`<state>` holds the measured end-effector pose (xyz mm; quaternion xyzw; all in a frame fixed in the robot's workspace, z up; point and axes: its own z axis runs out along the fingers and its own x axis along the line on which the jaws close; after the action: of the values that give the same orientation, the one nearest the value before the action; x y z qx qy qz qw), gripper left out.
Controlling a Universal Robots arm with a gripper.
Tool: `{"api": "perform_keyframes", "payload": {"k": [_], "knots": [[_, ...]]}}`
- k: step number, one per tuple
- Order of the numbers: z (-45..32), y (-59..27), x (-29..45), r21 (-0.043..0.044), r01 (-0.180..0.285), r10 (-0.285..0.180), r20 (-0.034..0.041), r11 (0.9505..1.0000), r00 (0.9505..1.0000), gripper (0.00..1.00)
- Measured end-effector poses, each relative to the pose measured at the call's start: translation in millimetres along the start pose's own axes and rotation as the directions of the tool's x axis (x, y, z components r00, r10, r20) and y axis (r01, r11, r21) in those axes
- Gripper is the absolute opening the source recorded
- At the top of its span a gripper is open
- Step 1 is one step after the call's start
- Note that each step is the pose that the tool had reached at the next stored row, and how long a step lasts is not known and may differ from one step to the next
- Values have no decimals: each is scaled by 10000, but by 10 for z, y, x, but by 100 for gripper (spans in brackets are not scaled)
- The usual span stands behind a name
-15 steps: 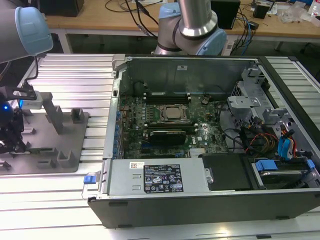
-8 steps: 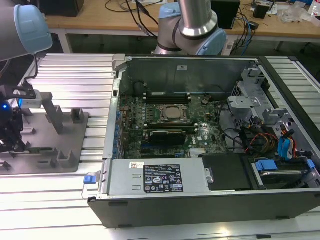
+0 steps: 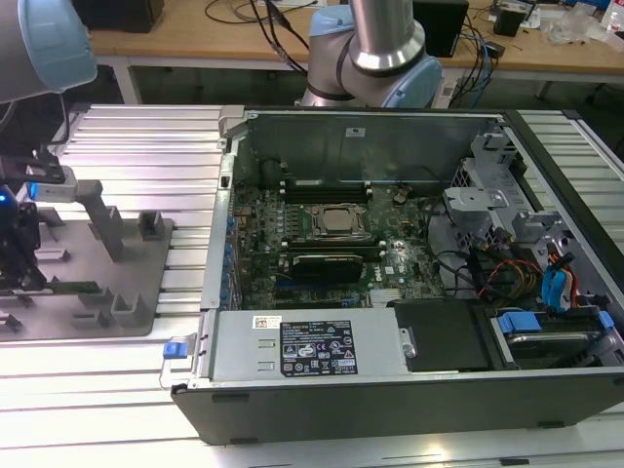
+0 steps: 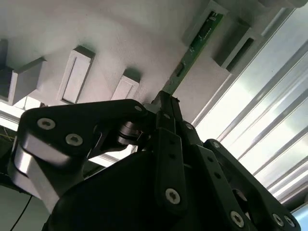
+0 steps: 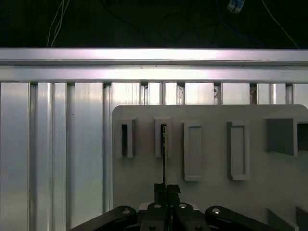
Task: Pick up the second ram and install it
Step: 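Pick up the second ram and move it above second insertion slot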
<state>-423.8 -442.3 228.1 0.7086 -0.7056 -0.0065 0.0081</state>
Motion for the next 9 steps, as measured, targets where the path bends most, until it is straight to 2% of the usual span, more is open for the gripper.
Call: {"api": "perform_keyframes", "payload": {"k": [3,9], "knots": [[-101,2,0,-1,-1,1,0,10000,10000,9],[-491,10,1,0,0,0,0,10000,10000,9]]}}
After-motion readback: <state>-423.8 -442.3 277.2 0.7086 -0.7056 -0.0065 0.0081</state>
